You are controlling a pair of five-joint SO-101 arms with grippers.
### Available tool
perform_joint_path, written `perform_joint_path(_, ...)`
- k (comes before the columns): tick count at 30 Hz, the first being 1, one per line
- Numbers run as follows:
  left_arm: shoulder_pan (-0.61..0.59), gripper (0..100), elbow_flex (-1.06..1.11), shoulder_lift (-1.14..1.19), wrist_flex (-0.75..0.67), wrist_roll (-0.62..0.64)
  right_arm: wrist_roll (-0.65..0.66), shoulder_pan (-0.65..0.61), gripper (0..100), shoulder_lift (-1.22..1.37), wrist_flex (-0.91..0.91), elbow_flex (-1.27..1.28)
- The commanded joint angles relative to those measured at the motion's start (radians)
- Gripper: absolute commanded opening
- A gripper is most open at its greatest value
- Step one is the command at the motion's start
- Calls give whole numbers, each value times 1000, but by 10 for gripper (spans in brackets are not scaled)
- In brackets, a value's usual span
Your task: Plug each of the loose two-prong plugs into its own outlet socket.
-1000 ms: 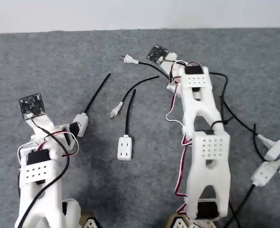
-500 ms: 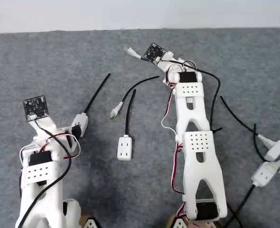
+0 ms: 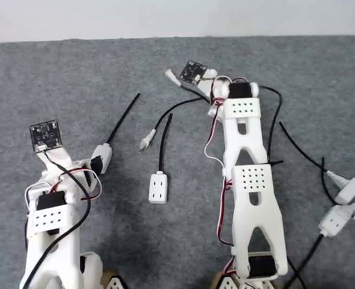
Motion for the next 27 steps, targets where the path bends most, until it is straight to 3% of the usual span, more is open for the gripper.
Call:
perform_joint_path(1,3,273,-4,-18,-31,-15,15,25,10,-137,216,-95)
perform_joint_path(9,3,273,13,-18,-75,-17,-64,73,10,-323,283,-83)
perform_joint_path(14,8,273,25,-18,-107,-17,-198,99,9,-464,283,9)
perform_joint_path(22,6,273,22,-18,-110,-18,-345,102,9,-862,283,468)
perform_joint_path(27,5,273,22,-23,-110,-18,-362,41,9,-1184,283,864)
